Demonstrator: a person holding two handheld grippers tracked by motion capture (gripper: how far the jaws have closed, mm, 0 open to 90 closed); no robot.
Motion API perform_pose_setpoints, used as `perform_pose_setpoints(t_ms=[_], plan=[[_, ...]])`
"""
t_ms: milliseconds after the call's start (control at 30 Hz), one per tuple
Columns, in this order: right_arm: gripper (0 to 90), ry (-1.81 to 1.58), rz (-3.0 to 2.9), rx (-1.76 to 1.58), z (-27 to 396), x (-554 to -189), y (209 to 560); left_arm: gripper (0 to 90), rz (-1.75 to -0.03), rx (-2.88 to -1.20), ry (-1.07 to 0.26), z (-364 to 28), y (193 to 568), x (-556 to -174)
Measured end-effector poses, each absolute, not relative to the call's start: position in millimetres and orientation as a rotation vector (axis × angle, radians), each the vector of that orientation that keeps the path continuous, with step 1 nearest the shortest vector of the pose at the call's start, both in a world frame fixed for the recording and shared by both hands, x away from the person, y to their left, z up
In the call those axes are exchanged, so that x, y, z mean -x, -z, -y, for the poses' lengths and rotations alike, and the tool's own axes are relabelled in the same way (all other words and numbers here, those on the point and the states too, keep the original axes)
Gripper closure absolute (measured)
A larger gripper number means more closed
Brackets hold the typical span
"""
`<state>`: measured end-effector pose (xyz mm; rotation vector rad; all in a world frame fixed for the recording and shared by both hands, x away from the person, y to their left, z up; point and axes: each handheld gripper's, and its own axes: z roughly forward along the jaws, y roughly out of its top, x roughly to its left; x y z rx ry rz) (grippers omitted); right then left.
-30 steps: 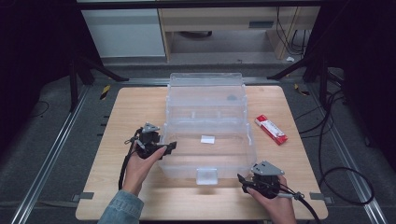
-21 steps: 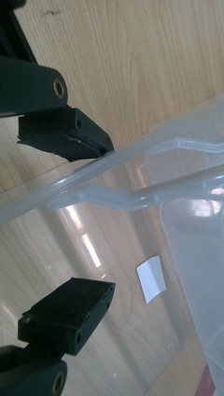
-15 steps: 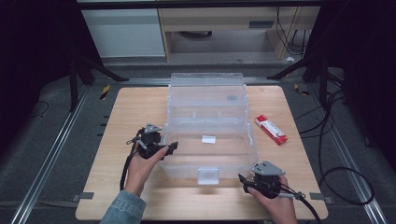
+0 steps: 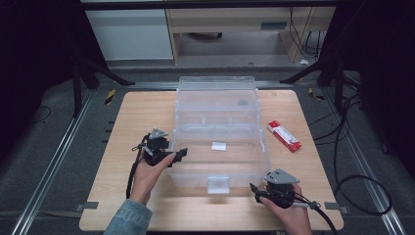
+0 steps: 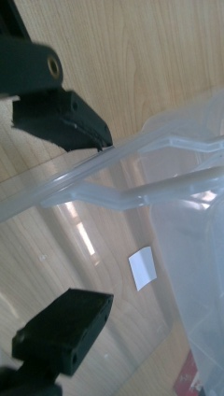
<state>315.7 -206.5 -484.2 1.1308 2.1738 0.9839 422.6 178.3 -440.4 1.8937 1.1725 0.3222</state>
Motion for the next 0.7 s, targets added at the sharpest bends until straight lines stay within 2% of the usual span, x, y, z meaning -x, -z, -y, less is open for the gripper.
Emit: perform_pose_setpoints(t_ms=[100, 333, 567, 700], plan=[[20.0, -0.958, -2.200, -1.117, 210.2, -312.5, 481.4, 14.4, -1.133, -1.857, -0.342, -182.9, 425.9, -418.8], [19.4, -0.908, -2.230, -1.080, 222.8, -303.8, 466.7, 10.1, -1.092, -1.865, -0.385, -199.4, 406.1, -406.1], [33.6, -0.872, -2.229, -1.072, 261.3, -298.1, 438.3, 4.8, -1.077, -1.869, -0.485, -244.7, 398.8, -382.5], [36.6, -0.836, -2.211, -1.115, 280.8, -305.1, 425.6, 4.4, -1.099, -1.882, -0.518, -260.1, 406.5, -374.5]])
